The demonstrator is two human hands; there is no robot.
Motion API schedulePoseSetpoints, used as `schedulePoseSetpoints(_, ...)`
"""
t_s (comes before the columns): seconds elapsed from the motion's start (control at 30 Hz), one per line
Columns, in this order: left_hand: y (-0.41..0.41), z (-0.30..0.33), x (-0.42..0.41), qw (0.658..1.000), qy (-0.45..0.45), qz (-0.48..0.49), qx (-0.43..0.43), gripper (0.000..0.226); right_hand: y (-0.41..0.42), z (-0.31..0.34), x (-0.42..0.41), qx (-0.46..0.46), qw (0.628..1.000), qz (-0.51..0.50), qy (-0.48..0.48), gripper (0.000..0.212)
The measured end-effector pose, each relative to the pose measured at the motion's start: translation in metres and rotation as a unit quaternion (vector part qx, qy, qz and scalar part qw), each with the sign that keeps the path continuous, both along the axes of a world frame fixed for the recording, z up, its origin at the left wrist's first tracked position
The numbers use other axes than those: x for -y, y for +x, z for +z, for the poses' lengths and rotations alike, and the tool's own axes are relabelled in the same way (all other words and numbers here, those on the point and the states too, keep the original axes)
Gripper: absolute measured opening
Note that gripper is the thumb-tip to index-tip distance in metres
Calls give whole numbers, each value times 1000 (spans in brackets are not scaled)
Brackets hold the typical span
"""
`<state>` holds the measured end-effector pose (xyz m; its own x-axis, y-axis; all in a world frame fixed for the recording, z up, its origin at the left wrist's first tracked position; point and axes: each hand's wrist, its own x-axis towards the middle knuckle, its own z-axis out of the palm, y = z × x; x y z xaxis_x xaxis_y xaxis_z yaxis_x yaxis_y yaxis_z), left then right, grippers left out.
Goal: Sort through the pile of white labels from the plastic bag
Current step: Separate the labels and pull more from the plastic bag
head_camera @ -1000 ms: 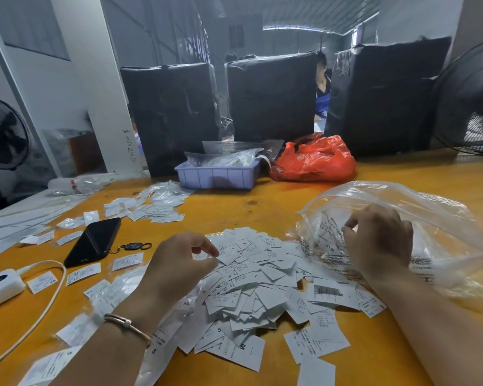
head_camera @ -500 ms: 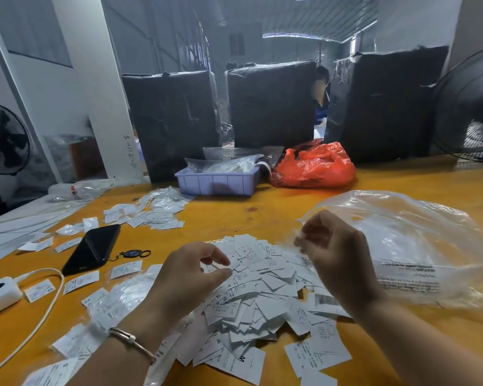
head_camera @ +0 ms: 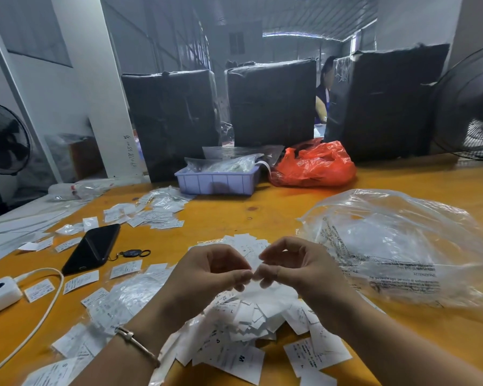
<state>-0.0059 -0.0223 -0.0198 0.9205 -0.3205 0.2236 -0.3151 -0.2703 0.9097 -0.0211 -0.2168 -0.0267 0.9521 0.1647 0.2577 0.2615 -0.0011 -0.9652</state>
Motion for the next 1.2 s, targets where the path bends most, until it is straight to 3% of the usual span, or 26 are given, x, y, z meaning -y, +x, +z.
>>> schedulePoseSetpoints(0.1, 1, 1, -3, 999, 10, 49, 10, 7, 4, 1, 4, 24, 999, -37, -20, 15)
schedulePoseSetpoints(0.17, 3, 0, -4, 996, 17, 83, 11, 14, 9, 0, 12, 106, 978, -143, -107, 18)
schedulePoseSetpoints(0.23, 3, 0, -4, 995, 21, 100, 7, 18, 15, 1, 24, 232, 899, -277, -249, 18)
schedulePoseSetpoints(0.3, 4, -1, -4, 994, 34, 103, 6, 20, 21, 4, 37, 290, 815, -372, -336, 22)
schedulePoseSetpoints(0.37, 4, 0, -4, 994, 44, 102, 6, 20, 26, 7, 49, 293, 770, -435, -364, 27)
schedulePoseSetpoints(0.47, 2, 0, -5, 994, 54, 97, 10, 17, 29, 4, 59, 244, 737, -480, -409, 24)
schedulePoseSetpoints(0.67, 2, -1, -5, 992, 71, 105, 5, 14, 34, 0, 64, 7, 740, -387, -550, 18)
schedulePoseSetpoints(0.83, 3, -1, -5, 994, 55, 94, -16, 7, 36, 2, 62, -45, 735, -368, -567, 15)
schedulePoseSetpoints(0.9, 4, -1, -4, 995, 41, 90, -25, 5, 36, 2, 60, -40, 735, -373, -565, 8)
schedulePoseSetpoints(0.97, 3, -1, -4, 995, 33, 89, -24, 6, 35, 2, 56, -20, 741, -384, -551, 22)
schedulePoseSetpoints(1.07, 3, 0, -4, 995, 5, 97, -23, 16, 32, -1, 46, 68, 751, -396, -525, 30)
schedulePoseSetpoints(1.2, 3, -2, -5, 993, 2, 110, -31, 24, 29, -5, 38, 223, 775, -370, -461, 20)
